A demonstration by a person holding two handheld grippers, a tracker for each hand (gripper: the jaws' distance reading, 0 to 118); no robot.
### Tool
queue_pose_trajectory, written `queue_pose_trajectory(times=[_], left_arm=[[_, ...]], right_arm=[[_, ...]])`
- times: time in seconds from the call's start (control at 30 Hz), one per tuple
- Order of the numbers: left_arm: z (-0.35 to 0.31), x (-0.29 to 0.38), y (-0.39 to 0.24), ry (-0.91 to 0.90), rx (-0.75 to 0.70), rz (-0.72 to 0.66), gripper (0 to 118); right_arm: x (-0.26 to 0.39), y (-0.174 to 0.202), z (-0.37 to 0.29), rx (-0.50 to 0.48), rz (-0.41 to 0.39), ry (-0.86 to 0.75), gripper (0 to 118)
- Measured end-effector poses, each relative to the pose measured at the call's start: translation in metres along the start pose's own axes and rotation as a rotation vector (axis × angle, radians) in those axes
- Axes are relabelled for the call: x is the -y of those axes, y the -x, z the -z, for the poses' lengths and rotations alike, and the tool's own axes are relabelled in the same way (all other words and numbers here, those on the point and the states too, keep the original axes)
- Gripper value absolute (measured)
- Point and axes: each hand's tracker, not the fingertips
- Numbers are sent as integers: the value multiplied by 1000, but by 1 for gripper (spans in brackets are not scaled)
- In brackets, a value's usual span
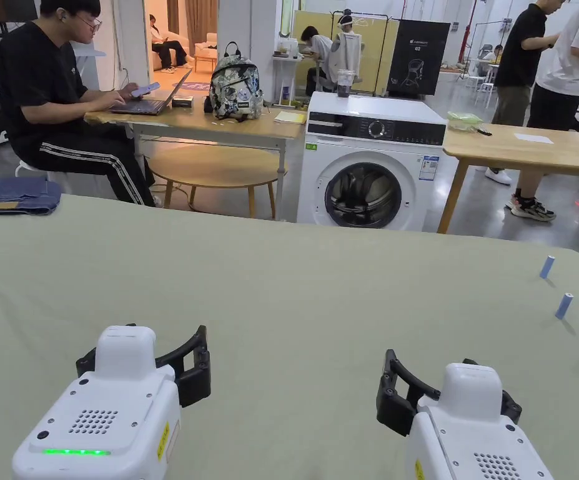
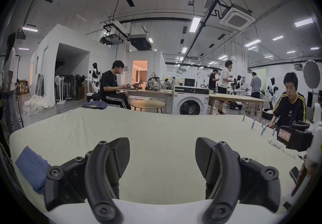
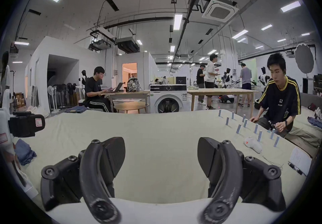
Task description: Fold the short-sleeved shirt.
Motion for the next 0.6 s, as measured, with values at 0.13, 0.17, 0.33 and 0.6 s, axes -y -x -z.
queue_pose_trajectory(times=[0.13,0.17,0.33,0.6], left_arm=[[1,-1,1,1,-1,3,78],[1,-1,1,2,1,3,78],[2,-2,0,7,1,13,78],[1,-1,-1,16,6,10,78]], right_arm=[[1,4,2,48,-38,-10,89],[1,4,2,45,-43,-12,89],[0,6,1,28,-42,-20,90],[-10,9,2,40,7,-21,94]])
